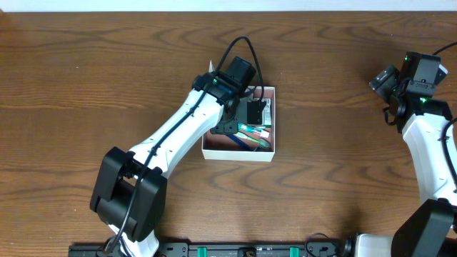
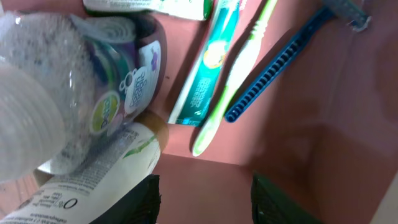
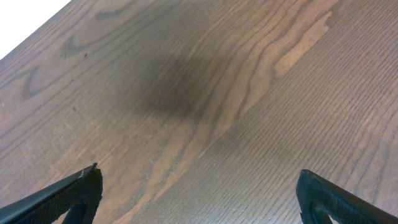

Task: Pack container

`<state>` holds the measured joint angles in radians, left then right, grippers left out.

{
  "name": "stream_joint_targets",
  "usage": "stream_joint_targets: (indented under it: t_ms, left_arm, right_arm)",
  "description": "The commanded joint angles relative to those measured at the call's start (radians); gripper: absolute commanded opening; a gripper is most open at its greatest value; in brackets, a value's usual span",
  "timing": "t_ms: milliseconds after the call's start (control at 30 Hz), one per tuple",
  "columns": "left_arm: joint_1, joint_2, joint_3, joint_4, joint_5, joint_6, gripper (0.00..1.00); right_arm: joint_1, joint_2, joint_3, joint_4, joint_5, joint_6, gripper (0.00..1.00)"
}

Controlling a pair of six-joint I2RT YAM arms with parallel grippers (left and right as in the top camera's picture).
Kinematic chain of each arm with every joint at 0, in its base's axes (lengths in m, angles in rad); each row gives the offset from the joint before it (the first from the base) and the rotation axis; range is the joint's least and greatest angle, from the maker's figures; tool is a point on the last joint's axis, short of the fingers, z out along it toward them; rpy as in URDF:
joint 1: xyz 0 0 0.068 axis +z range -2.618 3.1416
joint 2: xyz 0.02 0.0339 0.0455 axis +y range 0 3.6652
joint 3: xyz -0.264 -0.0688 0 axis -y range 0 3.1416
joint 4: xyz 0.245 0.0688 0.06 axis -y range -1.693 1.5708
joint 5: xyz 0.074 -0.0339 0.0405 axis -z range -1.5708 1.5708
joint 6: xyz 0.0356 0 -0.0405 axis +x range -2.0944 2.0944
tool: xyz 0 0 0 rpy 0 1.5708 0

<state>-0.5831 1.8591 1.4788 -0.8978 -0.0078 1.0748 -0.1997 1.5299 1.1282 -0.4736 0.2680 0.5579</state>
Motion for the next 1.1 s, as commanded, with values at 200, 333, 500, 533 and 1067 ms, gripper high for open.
stream_joint_targets:
  t_ms: [200, 333, 500, 533, 1067]
  left_arm:
    - [-0.104, -0.140, -0.006, -0.014, -0.004, -0.115, 0.48]
    - [-0.158, -0.261, -0.006, -0.039, -0.005, -0.192, 0.48]
    - [-0.179, -0.441, -0.006, -0.044, -0.028, -0.356, 0.96]
    - [-0.174, -0.481, -0.006, -0.044, -0.051, -0.407, 0.98]
    - [0.037, -0.834, -0.006, -0.270, -0.188, -0.856, 0.98]
  right_arm:
    - [-0.005, 0.002, 0.001, 0.002, 0.008, -0.005, 0.99]
    - [-0.005, 0.002, 0.001, 0.002, 0.008, -0.006, 0.99]
    - [-0.005, 0.002, 0.001, 0.002, 0.008, -0.005, 0.99]
    - [-0.005, 0.002, 0.001, 0.002, 0.008, -0.005, 0.99]
    - [-0.005, 0.002, 0.001, 0.002, 0.008, -0.006, 0.99]
